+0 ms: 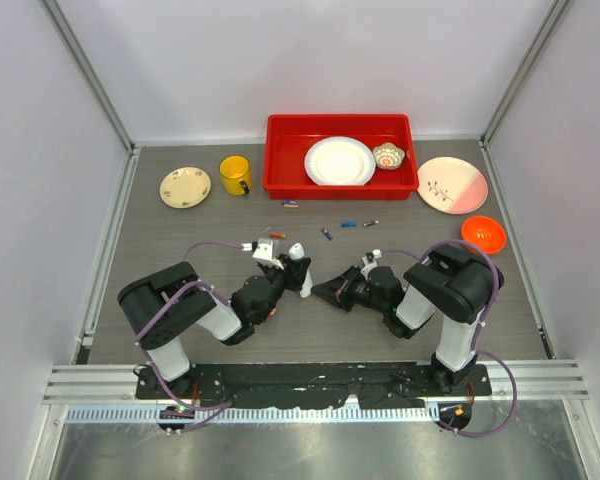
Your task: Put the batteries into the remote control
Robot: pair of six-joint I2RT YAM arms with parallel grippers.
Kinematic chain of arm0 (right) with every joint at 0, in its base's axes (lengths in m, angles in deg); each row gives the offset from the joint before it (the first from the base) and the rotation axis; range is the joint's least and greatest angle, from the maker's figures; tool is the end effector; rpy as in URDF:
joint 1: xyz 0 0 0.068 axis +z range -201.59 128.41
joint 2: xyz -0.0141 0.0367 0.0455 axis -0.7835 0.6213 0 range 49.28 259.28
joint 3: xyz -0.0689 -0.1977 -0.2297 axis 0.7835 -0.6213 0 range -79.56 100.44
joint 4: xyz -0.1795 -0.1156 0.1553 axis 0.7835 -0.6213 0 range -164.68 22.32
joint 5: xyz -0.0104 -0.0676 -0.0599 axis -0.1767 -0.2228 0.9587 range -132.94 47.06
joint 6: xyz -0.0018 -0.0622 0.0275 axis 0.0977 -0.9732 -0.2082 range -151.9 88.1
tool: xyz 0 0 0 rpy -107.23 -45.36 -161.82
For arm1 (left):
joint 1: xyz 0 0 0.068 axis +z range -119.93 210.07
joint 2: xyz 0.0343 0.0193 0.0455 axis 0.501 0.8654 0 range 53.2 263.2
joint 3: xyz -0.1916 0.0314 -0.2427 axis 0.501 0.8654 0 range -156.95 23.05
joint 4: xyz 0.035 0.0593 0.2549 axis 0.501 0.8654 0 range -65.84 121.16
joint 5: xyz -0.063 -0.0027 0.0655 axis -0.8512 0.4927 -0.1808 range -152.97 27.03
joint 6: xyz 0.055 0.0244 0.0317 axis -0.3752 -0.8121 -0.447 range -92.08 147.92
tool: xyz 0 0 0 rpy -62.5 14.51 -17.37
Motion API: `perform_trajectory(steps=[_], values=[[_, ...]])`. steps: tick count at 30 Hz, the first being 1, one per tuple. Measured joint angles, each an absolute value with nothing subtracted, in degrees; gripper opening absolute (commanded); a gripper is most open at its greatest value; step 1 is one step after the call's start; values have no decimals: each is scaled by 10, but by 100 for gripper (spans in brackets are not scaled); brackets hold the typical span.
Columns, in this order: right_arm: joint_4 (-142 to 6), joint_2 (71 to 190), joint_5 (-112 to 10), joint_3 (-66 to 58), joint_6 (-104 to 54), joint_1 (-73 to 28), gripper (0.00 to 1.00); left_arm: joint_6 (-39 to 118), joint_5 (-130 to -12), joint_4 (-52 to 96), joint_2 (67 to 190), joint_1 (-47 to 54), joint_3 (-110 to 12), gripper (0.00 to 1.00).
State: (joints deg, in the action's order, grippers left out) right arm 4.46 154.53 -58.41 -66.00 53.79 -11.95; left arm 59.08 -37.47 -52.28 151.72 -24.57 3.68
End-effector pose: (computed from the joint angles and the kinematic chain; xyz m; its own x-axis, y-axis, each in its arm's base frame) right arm 0.2000 0.1845 0.1141 -0.8255 0.5642 0.0182 0.1963 0.2566 0.9464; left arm 0.1892 -0.2258 0.1754 -0.2755 -0.4187 -0.8653 0.4028 0.7670 -0.4994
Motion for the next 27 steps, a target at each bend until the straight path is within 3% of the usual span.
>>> perform_trajectory(steps=[27], values=[[38, 1530, -581, -674, 538, -119, 7, 567, -364, -537, 1524, -259, 37, 0]])
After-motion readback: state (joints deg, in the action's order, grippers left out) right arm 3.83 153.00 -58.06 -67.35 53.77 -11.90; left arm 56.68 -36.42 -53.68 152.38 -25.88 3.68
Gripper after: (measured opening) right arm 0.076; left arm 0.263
